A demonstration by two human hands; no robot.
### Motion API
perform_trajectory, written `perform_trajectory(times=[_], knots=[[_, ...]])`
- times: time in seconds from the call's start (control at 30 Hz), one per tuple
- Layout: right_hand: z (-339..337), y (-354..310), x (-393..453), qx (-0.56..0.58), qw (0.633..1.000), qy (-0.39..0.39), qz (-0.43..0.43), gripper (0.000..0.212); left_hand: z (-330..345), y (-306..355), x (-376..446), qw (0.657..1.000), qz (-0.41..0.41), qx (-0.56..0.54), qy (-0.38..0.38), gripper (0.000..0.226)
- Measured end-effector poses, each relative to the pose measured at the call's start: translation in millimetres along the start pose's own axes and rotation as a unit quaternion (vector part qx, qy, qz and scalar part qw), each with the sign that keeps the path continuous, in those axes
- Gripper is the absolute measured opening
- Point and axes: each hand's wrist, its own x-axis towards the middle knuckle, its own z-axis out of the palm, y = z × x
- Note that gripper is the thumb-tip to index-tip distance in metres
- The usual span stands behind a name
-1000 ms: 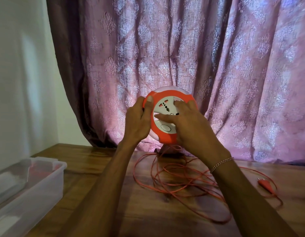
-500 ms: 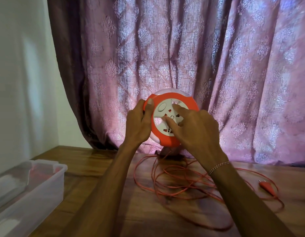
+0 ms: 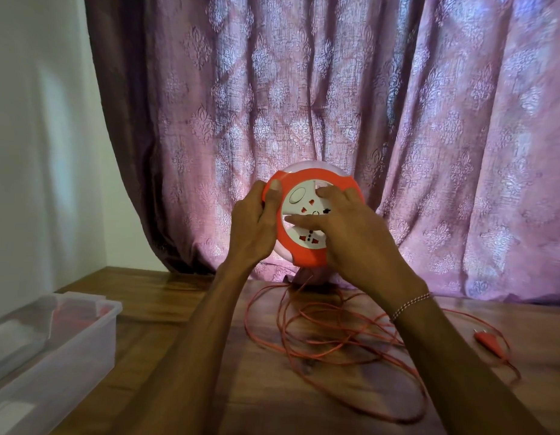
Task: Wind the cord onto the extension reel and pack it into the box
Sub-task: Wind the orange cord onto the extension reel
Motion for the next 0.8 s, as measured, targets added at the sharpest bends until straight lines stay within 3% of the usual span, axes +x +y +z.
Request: perform_trajectory(times=[0.33,0.47,0.53,0.63,0.7,0.8], knots=[[8.4,-3.0,-2.4,0.017,0.976,0.167,0.142,0.06,1.2,7.8,-3.1,1.0,-0.004,0.012,-0.002,0.054],[7.7,-2.8,-1.0,0.021,0.977,0.147,0.151,0.063,0.4,6.9,-3.0,1.0,-0.004,0.005,0.001,0.051],[2.0,-2.3,-0.3,0.026,0.978,0.153,0.137,0.054,0.0,6.5,-2.4,1.0,-0.008,0.005,0.003,0.05],[-3.1,4.3,-1.2,0.06,0.978,0.187,0.065,0.023,-1.3,5.8,-1.3,1.0,-0.021,-0.005,0.006,0.053],[-3.1,12.5,-0.9,0.086,0.984,0.156,0.01,0.025,-2.4,5.8,-1.0,1.0,-0.025,-0.01,0.005,0.058],[-3.1,11.9,0.0,0.098,0.995,0.024,-0.014,0.045,-2.2,7.8,-2.2,1.0,-0.025,-0.013,0.006,0.053]])
